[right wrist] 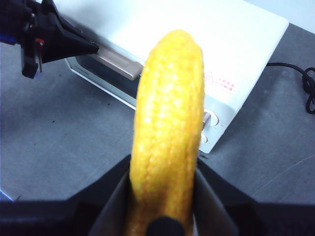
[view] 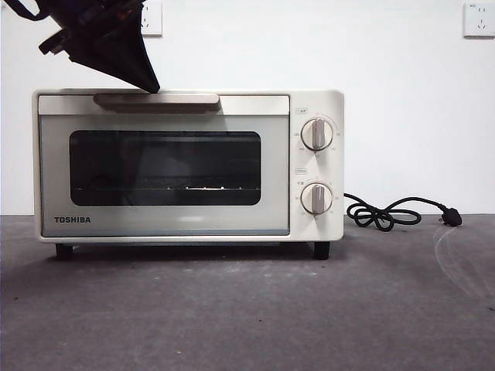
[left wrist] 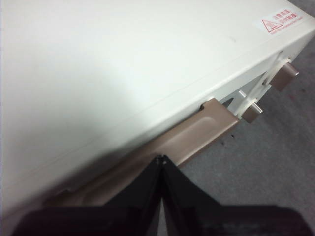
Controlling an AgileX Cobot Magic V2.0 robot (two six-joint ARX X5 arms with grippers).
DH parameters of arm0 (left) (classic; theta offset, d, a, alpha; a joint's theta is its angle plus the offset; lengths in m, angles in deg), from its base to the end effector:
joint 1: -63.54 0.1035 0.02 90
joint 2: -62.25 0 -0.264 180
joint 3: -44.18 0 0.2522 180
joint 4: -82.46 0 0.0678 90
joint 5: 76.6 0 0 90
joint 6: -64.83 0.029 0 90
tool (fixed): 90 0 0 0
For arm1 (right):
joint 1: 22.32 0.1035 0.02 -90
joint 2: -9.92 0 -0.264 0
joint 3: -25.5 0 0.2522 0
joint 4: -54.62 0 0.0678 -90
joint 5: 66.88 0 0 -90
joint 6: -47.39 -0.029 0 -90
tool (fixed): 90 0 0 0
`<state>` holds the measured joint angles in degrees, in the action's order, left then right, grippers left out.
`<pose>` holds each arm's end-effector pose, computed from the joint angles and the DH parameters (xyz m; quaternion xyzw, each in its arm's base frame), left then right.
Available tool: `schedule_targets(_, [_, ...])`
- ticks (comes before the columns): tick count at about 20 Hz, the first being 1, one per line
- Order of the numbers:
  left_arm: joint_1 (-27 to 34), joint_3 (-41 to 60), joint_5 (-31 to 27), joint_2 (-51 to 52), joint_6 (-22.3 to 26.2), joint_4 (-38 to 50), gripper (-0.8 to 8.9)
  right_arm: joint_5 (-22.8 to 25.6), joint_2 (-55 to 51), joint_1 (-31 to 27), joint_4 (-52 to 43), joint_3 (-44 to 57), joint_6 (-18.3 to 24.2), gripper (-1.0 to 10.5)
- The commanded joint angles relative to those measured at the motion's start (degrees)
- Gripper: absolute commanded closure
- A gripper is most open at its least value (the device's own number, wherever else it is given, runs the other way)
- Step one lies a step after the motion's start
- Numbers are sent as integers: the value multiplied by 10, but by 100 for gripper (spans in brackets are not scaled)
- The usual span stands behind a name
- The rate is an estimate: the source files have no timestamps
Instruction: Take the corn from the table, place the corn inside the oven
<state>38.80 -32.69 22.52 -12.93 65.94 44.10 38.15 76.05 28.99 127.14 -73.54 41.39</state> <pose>0.2541 -0.1222 0.3086 0.0515 0.3090 -0.2794 0.9076 0.1301 0.1504 0.4209 -0.1383 0.2986 0.2777 0.9026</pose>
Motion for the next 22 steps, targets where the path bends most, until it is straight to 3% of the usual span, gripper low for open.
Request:
schedule_targets(1, [2, 7, -2, -9, 11, -35, 820, 2, 0, 0, -2, -1, 0, 958])
schedule_targets(10, [-2, 7, 5, -9, 11, -113, 819, 2, 0, 0, -1, -1, 0, 958])
schedule_targets(16, [-24, 7, 89, 7, 24, -163, 819, 2, 0, 0, -1, -1, 0, 958])
schedule_targets(22, [-54, 3, 88, 82, 19, -166, 819, -1, 0, 0, -2, -1, 0, 958])
